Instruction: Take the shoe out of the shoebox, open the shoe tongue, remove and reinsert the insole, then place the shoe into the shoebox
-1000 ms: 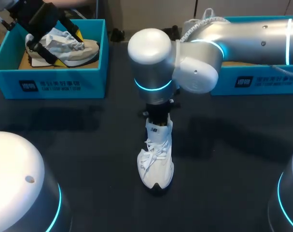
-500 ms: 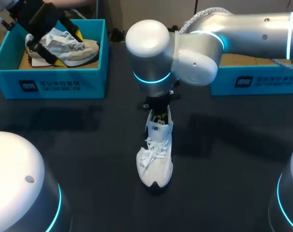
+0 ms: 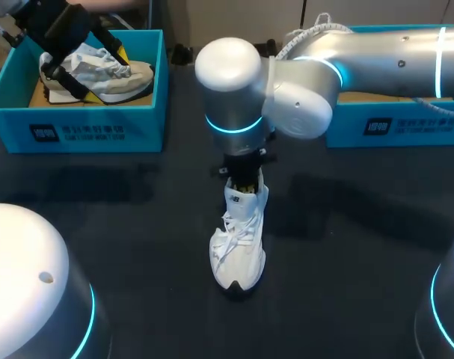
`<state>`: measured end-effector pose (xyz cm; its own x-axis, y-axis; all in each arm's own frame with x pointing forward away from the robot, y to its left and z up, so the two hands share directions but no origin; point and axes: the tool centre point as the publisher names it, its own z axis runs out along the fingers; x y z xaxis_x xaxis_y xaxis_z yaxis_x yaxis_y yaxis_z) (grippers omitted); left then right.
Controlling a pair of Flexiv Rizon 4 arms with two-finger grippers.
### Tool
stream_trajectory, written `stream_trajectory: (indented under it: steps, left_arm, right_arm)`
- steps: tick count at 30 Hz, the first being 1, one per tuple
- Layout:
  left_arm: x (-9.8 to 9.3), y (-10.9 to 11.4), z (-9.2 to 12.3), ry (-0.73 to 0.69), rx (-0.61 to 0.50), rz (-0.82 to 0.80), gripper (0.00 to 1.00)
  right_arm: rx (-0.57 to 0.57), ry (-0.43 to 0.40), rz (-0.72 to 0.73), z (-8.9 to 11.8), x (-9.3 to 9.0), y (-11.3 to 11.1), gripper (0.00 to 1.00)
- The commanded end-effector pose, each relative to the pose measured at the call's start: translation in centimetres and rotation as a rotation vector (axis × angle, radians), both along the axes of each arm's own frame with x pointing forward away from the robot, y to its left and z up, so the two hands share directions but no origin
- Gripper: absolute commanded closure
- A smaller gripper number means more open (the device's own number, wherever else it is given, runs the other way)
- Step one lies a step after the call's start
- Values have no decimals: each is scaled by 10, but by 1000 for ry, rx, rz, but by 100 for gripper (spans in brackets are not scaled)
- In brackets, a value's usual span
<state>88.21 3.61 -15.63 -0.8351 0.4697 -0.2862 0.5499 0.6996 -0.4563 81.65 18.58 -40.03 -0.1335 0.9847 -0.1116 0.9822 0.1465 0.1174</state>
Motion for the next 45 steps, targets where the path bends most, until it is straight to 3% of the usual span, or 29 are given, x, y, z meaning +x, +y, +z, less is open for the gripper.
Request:
stream_trajectory:
  steps: [1,9,19,20,32,34,36,37,39,45]
  left_arm:
    - [1,0,1,2,4,-2,0]
    - [1,0,1,2,4,-2,0]
    - [1,0,1,2,4,-2,0]
    - [1,0,1,2,4,-2,0]
    - [1,0,1,2,4,-2,0]
    - [1,0,1,2,4,-2,0]
    - [1,0,1,2,4,-2,0]
    - [1,0,1,2,4,-2,0]
    - [1,0,1,2,4,-2,0]
    - [1,0,1,2,4,-2,0]
  right_arm:
    - [16,13,-22,15,-9,-1,100]
    - [62,133,-57,43,-27,-1,100]
    - [120,267,-92,63,-43,4,100]
    - [121,308,-92,65,-45,5,100]
    - [121,389,-179,63,-63,16,100]
    - [126,394,-188,61,-65,16,71]
    - [133,391,-193,59,-66,16,62]
    - [136,390,-195,59,-66,16,51]
    - [139,387,-199,58,-66,17,0]
    - [147,378,-198,55,-65,18,0]
